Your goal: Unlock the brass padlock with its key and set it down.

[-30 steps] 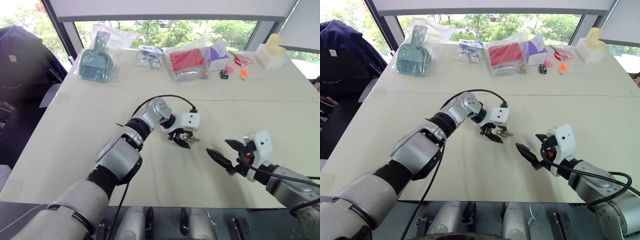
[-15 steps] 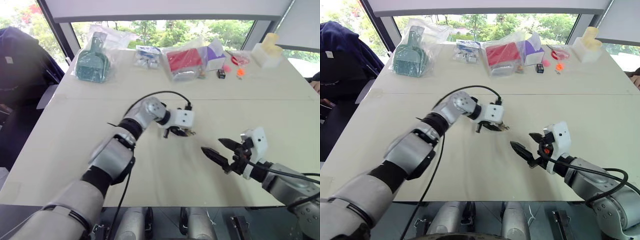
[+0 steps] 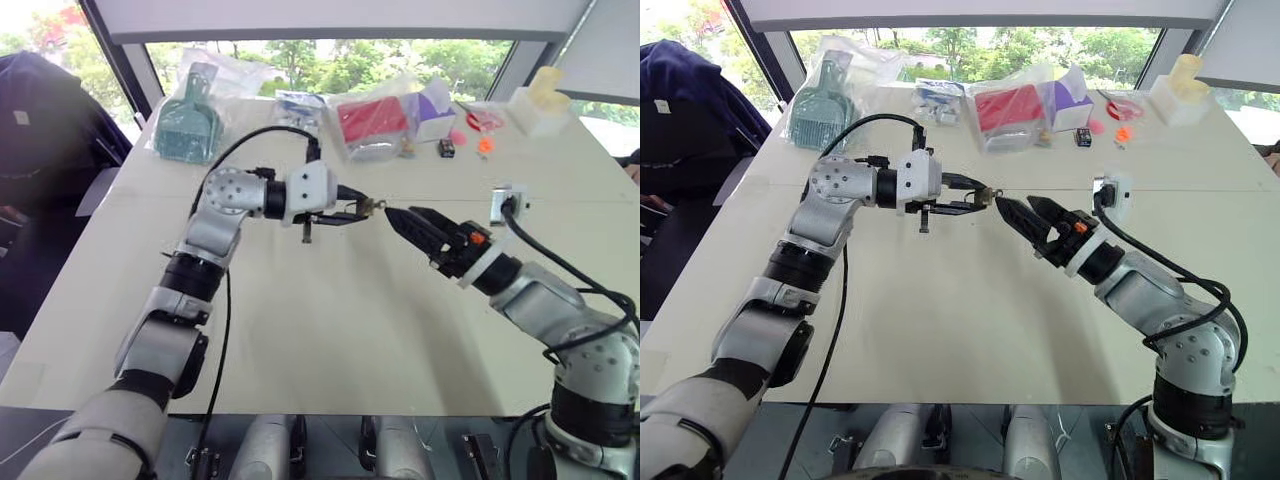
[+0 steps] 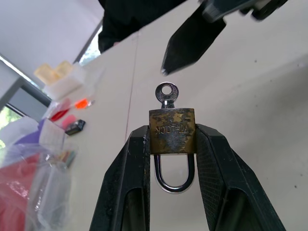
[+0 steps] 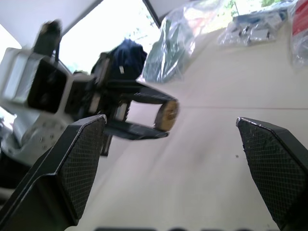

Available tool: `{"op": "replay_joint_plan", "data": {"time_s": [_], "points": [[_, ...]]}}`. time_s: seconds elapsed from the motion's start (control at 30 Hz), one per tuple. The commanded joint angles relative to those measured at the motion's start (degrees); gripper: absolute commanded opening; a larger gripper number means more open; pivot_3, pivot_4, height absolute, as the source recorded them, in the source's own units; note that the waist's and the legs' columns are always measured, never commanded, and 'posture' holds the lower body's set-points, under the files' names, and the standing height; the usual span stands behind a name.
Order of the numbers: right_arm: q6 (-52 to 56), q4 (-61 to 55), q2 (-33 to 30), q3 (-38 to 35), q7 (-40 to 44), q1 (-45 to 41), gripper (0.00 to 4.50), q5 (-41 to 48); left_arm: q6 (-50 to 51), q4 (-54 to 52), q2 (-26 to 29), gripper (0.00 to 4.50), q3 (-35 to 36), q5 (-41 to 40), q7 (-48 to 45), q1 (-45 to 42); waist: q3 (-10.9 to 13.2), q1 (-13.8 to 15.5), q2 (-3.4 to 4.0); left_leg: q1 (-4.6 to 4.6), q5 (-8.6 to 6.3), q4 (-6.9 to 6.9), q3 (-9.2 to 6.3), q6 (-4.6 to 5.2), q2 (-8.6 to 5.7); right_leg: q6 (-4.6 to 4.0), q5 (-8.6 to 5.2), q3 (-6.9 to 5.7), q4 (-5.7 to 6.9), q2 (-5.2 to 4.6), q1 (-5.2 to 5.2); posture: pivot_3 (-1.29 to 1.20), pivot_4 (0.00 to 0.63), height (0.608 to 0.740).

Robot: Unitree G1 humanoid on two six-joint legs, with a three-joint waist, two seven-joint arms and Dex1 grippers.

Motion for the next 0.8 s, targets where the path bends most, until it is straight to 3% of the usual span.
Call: {"op": "replay_joint_plan", "data": {"time_s": [0.03, 0.13, 0.23, 0.47, 0.8], "points": [[-1.26, -0.54, 0.12, 0.70, -0.05, -0.67, 4.50, 1.74, 2.72, -6.00, 0.28, 0.73, 1.05, -2.06, 1.94, 0.83, 0.00, -0.04, 0.00, 0.00, 0.01, 0.00, 0.00, -0.01, 0.00, 0.01, 0.01, 0.00, 0.00, 0.01, 0.00, 0.00, 0.150, 0.735], [-1.65, -0.11, 0.10, 1.22, -0.31, -0.99, 4.50, 2.19, 3.85, -8.20, 0.04, 0.73, 0.69, -2.32, 2.86, 1.77, 0.00, -0.03, 0.00, 0.00, 0.01, 0.00, 0.00, -0.01, 0.00, 0.03, 0.01, 0.00, 0.00, 0.03, 0.01, 0.00, 0.150, 0.735], [-2.00, 0.15, 0.28, 1.69, -0.37, -1.08, 3.72, 2.22, 4.56, -9.25, 0.08, 0.73, 0.23, -2.45, 3.33, 2.39, 0.00, -0.03, 0.00, 0.02, 0.02, 0.00, 0.00, -0.02, 0.00, 0.04, 0.02, 0.00, 0.00, 0.04, 0.04, 0.00, 0.150, 0.735], [-3.37, 0.46, 1.14, 1.84, -1.50, -1.28, 0.19, 3.19, 4.96, -10.32, 0.33, 0.73, -0.07, -3.02, 3.17, 2.54, 0.00, -0.09, 0.00, 0.02, 0.02, 0.00, 0.01, -0.03, 0.00, 0.05, 0.02, 0.00, 0.00, 0.06, 0.04, 0.00, 0.150, 0.735], [-5.01, 0.85, 3.14, 3.03, -5.34, -0.15, 0.09, 5.05, -2.84, -10.95, -0.08, 0.73, -0.42, -0.19, 6.62, 2.59, 0.00, -0.10, 0.00, 0.03, 0.03, -0.01, 0.00, -0.04, 0.01, 0.05, 0.02, 0.00, -0.01, 0.06, 0.04, 0.00, 0.150, 0.735]]}}
